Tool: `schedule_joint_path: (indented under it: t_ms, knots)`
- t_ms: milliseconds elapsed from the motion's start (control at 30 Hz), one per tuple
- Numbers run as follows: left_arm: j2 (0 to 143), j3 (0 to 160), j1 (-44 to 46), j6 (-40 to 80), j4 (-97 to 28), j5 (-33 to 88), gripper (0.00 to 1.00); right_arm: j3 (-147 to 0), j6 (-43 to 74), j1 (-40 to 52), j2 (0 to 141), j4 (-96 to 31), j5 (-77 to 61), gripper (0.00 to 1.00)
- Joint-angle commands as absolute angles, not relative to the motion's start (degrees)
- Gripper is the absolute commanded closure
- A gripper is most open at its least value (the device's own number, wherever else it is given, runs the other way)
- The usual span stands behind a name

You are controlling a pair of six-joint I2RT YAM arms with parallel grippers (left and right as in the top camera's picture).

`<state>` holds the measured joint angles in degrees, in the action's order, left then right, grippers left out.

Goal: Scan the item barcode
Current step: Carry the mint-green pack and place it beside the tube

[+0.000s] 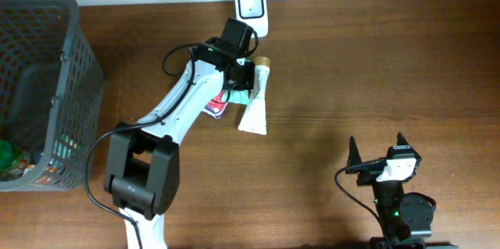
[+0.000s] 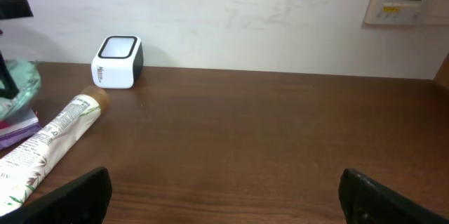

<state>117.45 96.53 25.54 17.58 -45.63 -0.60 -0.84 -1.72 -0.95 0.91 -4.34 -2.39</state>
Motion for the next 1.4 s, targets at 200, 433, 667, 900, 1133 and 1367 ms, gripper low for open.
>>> schedule_joint_path:
  t_ms: [200,433,667,900,1133,1367]
  knots:
    - [125.51,96.57,26.37,16.36,-44.58,-4.45,0.97,-0.32,-1.67,-0.38,0.51,-4.45,-2.50,0.01]
    - [126.63,96.82,26.48,16.40,-40.14,7.20,0.91,-0.32,-1.67,-0.38,0.51,-4.45,-2.50,0.01]
    - [126.61,100.53,26.46,16.40,-39.86,10.09,0.81,-0.32,-1.67,-0.38,0.51,-4.45,-2.50,0.01]
    - [126.61,105.43,26.46,16.40,-47.66,-2.83,0.65,-0.32,-1.67,-0.38,0.51,-4.45,-2.50,0.01]
    - [120.86,119.20,26.46,16.36,-59.22,-2.98,0.50,-0.32,-1.67,-0.38,0.51,-4.45,-2.50,0.01]
    - [104.81,123.33,19.11,16.38,-64.71,-12.91,0.01,-0.32,-1.67,-0.38,0.51,-4.45,-2.48,0.01]
